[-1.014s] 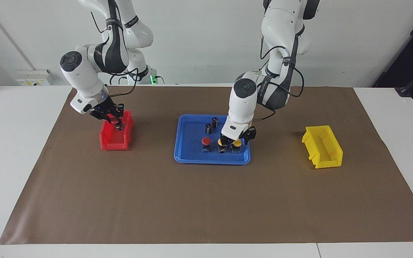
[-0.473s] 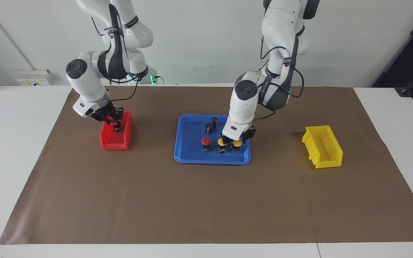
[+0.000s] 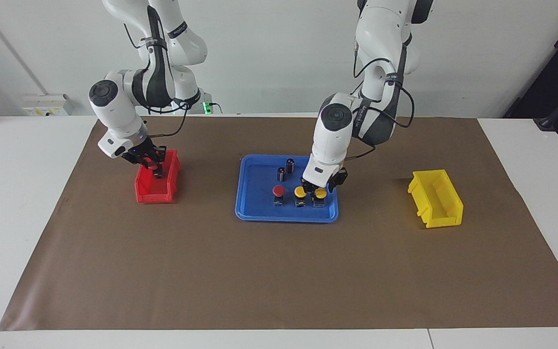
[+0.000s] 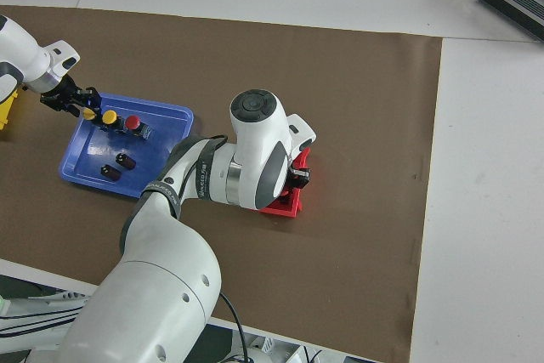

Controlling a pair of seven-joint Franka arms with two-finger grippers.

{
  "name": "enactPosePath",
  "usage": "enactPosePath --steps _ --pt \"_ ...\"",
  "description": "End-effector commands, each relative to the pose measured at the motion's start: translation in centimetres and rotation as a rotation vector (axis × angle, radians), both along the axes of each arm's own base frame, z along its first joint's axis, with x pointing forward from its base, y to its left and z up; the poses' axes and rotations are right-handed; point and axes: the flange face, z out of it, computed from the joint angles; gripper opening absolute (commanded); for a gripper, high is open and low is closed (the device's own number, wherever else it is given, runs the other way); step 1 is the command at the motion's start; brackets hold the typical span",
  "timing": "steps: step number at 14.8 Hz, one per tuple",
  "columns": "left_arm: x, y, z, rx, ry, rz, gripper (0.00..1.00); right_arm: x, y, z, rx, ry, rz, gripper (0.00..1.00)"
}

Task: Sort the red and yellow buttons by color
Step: 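Grasp a yellow button with the left gripper while the right gripper releases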

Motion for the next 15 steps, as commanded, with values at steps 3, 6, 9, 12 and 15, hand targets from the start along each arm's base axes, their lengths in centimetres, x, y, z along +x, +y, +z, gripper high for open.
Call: enactPosePath --steps 3,6,9,12,15 --pt "-0.6 0.4 0.3 -0.011 0.018 0.018 0.6 -0.6 0.8 -0.3 -0.016 -0.009 0.003 0.23" --pt "-0.6 0.5 0.3 -0.011 0.016 0.019 0.56 -0.6 0.8 -0.3 -0.016 -0.01 0.008 0.28" --pt "-0.7 0.5 0.0 -0.012 0.018 0.021 0.5 -0.5 0.8 -0.2 -0.016 -0.007 0.011 0.54" --pt "-0.7 0.6 0.0 -0.008 0.021 0.02 0.16 0.7 0.7 1.0 -0.019 0.005 0.012 0.54" --pt "-0.9 0.8 2.3 -0.015 0.023 0.021 0.02 2.5 0.9 3.6 -0.022 0.014 0.017 0.54"
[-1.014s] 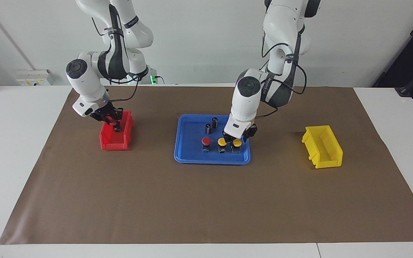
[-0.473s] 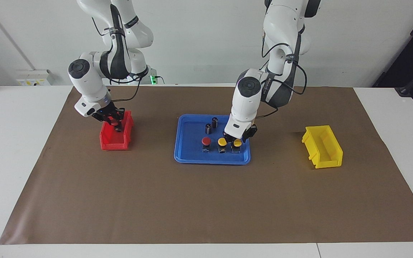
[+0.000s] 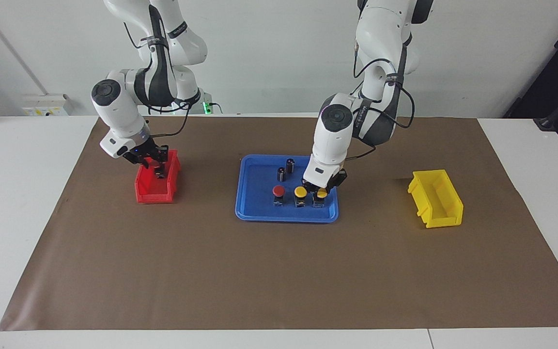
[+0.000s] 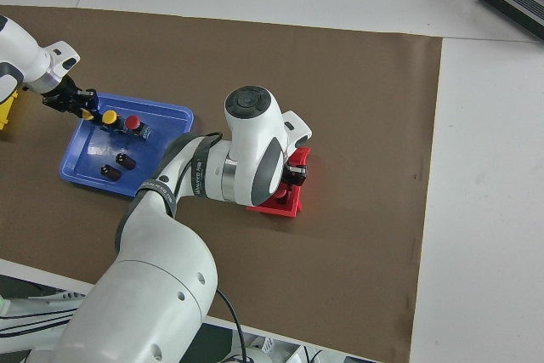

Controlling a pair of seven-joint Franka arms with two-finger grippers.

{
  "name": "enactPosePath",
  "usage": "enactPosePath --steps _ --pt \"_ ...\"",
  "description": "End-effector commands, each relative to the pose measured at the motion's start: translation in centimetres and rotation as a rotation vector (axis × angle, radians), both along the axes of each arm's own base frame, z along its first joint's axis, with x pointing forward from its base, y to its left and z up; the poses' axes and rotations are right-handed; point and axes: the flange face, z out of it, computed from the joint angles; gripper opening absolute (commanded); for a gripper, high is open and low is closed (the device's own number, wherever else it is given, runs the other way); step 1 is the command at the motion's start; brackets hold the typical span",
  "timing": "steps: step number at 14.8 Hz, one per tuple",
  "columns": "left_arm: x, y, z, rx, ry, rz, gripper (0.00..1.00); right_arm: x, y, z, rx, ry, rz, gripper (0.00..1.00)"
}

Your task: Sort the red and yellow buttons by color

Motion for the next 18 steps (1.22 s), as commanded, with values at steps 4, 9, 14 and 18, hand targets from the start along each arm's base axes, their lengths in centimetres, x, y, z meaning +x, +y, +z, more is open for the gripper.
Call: enactPosePath --steps 4,9,14,18 --pt "-0.4 5.3 10.3 -0.011 0.067 0.023 0.02 3.7 1.0 6.8 -0.021 0.005 0.016 0.55" --pt "2.2 19.6 18.1 -0.034 0.099 -0.048 0.01 8.6 6.4 12.8 0.035 -0.042 0.011 0.64" --pt "3.9 30.8 15.7 0.006 0.037 -0.135 0.01 14.9 19.4 16.6 0.076 -0.082 -0.12 0.72" --pt "4.0 33.5 11.6 0.002 -0.007 -0.136 0.01 14.5 32.5 11.1 0.038 -0.153 -0.105 0.71"
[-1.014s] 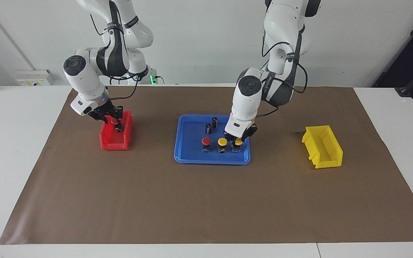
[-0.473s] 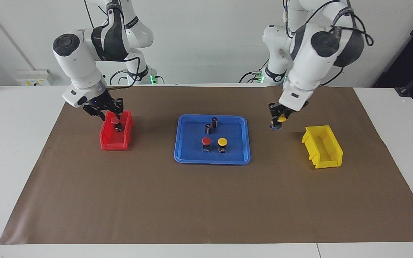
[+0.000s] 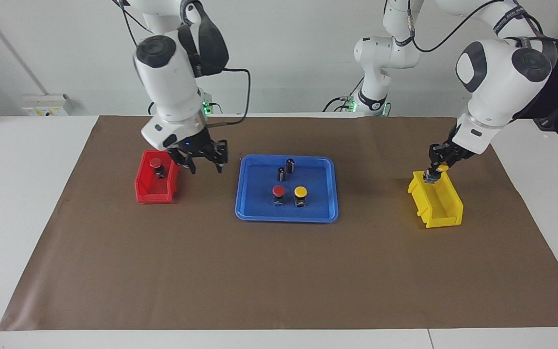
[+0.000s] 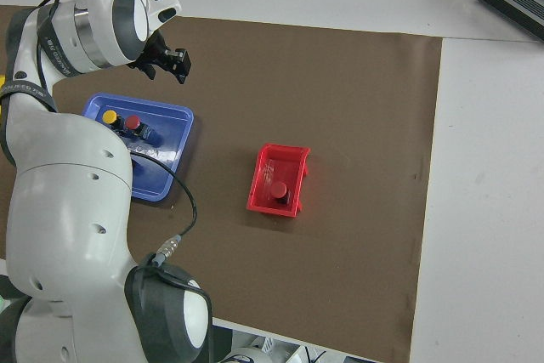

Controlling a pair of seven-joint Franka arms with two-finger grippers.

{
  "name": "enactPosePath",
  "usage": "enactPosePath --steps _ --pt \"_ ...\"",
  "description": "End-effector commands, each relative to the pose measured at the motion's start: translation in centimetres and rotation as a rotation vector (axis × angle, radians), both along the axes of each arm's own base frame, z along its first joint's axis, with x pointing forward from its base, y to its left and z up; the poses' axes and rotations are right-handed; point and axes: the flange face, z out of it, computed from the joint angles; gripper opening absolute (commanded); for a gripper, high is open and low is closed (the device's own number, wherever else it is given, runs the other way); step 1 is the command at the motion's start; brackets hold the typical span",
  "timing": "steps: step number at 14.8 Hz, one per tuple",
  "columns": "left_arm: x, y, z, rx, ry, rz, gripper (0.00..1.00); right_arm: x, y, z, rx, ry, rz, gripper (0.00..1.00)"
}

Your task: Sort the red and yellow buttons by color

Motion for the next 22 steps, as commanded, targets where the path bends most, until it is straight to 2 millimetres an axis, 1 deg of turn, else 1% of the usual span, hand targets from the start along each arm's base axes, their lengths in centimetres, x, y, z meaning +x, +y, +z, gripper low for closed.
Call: enactPosePath --steps 1,2,3,5,6,7,9,10,12,15,18,20,21,22 --pt "-0.9 0.5 -2.2 0.014 -0.037 -0.019 0.01 0.5 5.6 -4.1 -0.002 -0.033 -0.021 0.71" --pt "-0.7 1.2 -3.1 0.013 -0.057 -0.019 0.01 -0.1 6.9 -5.4 0.001 -0.033 -0.022 0.71" --pt "-0.8 1.6 -4.4 0.013 -0.055 -0.027 0.01 -0.4 8.0 -6.2 0.008 -0.037 -0.016 0.71" --pt "-1.1 2.6 -5.6 0.014 -0.039 -0.042 0.02 -0.9 8.6 -7.7 0.006 -0.03 -0.007 0.72" --pt "-1.4 3.0 -6.1 0.027 -0.027 -0.056 0.02 -1.6 9.5 -8.4 0.009 -0.031 -0.003 0.72" --pt "-1.7 3.3 -6.8 0.061 -0.012 -0.077 0.01 -2.2 10.3 -9.6 0.009 -0.026 0.001 0.72" --pt "-1.9 4.0 -7.7 0.067 -0.015 -0.072 0.01 -3.0 10.2 -11.4 0.005 -0.02 0.003 0.72" --pt "-2.1 4.3 -8.1 0.067 -0.016 -0.069 0.01 -3.2 10.2 -11.8 0.0 -0.019 0.008 0.72" --pt "-2.3 4.3 -8.6 0.066 -0.014 -0.071 0.02 -3.8 10.8 -12.3 -0.005 -0.014 0.019 0.72" --pt "-3.1 4.6 -10.2 0.063 0.006 -0.069 0.01 -4.2 11.0 -13.2 0.002 -0.02 0.026 0.71" --pt "-2.9 4.3 -11.0 0.064 -0.01 -0.065 0.01 -5.2 11.4 -14.6 0.001 -0.017 0.039 0.71" --pt "-3.0 4.2 -12.1 0.064 -0.01 -0.067 0.01 -5.3 11.4 -14.9 0.006 -0.025 0.041 0.71" --pt "-3.2 4.1 -12.5 0.064 -0.004 -0.071 0.02 -5.4 11.3 -15.1 0.003 -0.02 0.043 0.7" --pt "-3.4 4.1 -12.5 0.063 0.007 -0.073 0.02 -5.5 11.3 -15.2 0.002 -0.019 0.044 0.67"
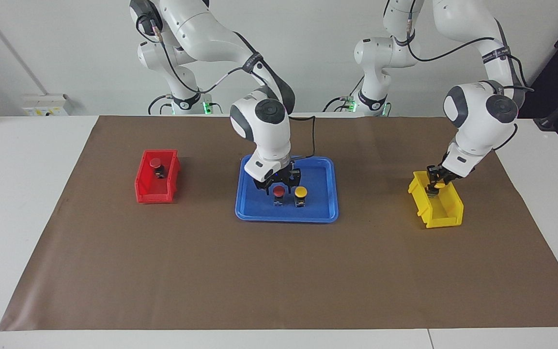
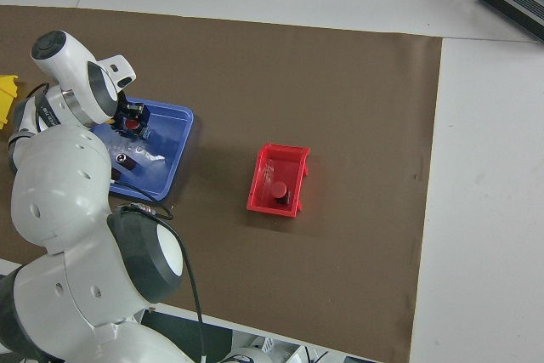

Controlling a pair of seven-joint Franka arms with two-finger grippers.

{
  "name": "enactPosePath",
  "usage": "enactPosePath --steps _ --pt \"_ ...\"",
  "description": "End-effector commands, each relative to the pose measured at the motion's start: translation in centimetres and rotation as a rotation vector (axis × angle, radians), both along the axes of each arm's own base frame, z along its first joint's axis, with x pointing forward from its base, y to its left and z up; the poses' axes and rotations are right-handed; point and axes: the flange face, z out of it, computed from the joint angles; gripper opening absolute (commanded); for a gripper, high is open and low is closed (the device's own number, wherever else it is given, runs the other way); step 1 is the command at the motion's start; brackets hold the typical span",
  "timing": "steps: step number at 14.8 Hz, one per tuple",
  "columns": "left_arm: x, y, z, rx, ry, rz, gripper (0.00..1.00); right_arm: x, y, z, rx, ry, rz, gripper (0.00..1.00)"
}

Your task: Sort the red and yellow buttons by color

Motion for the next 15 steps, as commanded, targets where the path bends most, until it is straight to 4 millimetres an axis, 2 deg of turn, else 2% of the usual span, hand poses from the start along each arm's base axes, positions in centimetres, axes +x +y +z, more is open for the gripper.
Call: enactPosePath --steps 1,2,3,4,5,6,7,8,9,10,12,14,15 --pt "-0.6 0.2 -0.5 0.017 -0.002 -0.02 0.07 -0.7 -0.3 0.1 -0.013 -0.019 -0.001 0.64" --pt "-0.6 0.1 -0.5 0.017 0.01 -0.02 0.13 -0.7 -0.3 0.2 -0.013 -0.021 0.0 0.57" --pt "-0.6 0.0 -0.3 0.018 0.018 -0.022 0.31 -0.8 -0.3 0.2 -0.012 -0.02 0.002 0.51" --pt "-0.4 0.0 -0.1 0.018 0.014 -0.023 0.53 -0.7 -0.3 0.2 -0.013 -0.021 0.002 0.45" --pt "0.0 0.0 0.2 0.019 0.006 -0.025 0.69 -0.7 -0.3 0.2 -0.012 -0.02 0.004 0.4" --pt "0.6 -0.1 0.9 0.021 -0.011 -0.026 0.8 -0.5 -0.3 0.4 -0.013 -0.019 0.007 0.34" --pt "1.4 -0.4 1.4 0.026 -0.022 -0.034 0.89 0.0 -0.2 1.4 -0.009 -0.027 0.004 0.33" --pt "2.3 -0.4 2.7 0.031 -0.042 -0.036 0.99 0.7 -0.8 2.6 -0.021 -0.015 -0.007 0.32" --pt "2.9 -0.4 3.7 0.032 -0.051 -0.036 1.0 1.3 -1.4 3.7 -0.033 -0.003 -0.013 0.32" --pt "3.5 -0.4 5.2 0.035 -0.051 -0.034 1.0 2.1 -3.4 5.7 -0.045 0.0 -0.021 0.32" --pt "3.8 -0.5 8.2 0.036 -0.023 -0.075 1.0 2.3 -7.3 9.7 -0.072 -0.007 -0.022 0.32" --pt "3.8 -0.6 11.4 0.025 -0.005 -0.136 1.0 1.7 -12.5 12.3 -0.113 0.012 0.0 0.32" --pt "3.8 -0.9 12.7 0.025 -0.004 -0.139 1.0 0.9 -15.1 12.9 -0.135 0.025 0.021 0.32"
